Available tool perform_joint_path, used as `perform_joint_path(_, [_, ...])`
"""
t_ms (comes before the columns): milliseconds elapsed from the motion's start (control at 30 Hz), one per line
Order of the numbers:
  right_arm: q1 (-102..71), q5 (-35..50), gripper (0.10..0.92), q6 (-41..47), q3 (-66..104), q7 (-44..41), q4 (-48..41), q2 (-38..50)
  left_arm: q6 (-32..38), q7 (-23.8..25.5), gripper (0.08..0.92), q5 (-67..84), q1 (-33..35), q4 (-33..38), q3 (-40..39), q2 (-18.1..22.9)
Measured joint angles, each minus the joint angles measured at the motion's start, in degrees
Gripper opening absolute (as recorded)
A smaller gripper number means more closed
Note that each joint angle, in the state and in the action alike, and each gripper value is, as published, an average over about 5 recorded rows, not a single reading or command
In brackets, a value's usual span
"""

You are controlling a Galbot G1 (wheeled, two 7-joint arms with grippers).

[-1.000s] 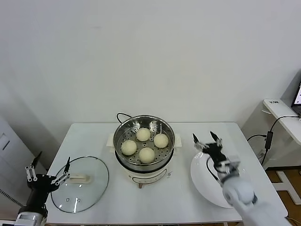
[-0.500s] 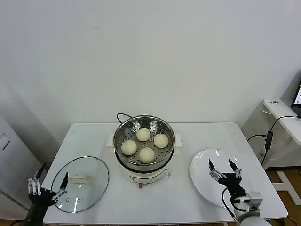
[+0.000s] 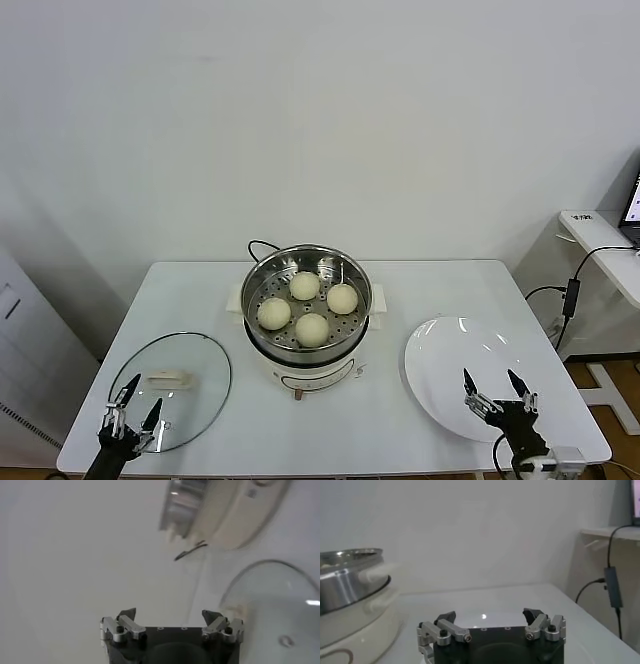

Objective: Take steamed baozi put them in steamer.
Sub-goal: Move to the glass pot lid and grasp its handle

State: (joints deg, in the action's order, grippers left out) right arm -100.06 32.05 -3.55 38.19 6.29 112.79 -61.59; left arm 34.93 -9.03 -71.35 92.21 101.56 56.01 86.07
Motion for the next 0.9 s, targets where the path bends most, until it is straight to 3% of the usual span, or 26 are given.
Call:
perform_joint_path(767, [-6.81,-1.69,0.823,-3.01,3.81,-3.28,0.56,-3.39,-4.23,-2.00,0.821,-11.25,-12.30,-10.03,-1.58,-1.47])
perform_joint_path(900, [-7.21,-1.97,0.823,-3.20,3.83,-3.44,0.66,-3.77,-4.84,-1.53,0.758,-11.61,-13.12,-10.50,-2.15,-1.25])
